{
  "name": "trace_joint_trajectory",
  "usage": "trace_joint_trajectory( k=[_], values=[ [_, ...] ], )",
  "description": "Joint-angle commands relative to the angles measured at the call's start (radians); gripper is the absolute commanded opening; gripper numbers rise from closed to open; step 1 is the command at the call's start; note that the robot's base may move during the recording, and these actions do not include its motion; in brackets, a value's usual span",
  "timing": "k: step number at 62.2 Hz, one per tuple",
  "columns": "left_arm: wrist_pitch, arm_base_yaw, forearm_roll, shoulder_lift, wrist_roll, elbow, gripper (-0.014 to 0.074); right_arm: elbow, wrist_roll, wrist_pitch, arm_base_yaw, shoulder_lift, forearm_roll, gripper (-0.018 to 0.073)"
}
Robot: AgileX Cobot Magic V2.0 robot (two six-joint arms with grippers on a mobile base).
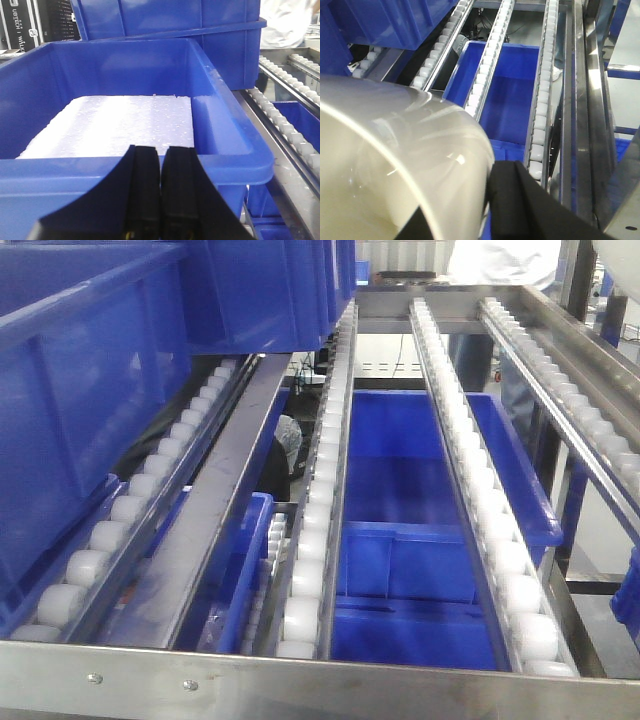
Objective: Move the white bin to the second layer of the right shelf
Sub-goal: 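Approach the shelf and align with the second-layer roller tracks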
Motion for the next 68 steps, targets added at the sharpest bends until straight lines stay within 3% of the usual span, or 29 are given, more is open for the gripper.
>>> trace_joint_trajectory(
  k=[1,68],
  values=[
    [-0.087,-0.002,-0.005,-0.013,-0.007,0.033,0.0085,-0.031,-0.004,-0.108,-0.006,0.001,-0.002,0.0052],
    [-0.087,-0.002,-0.005,-0.013,-0.007,0.033,0.0085,-0.031,-0.004,-0.108,-0.006,0.001,-0.002,0.0052]
  ],
)
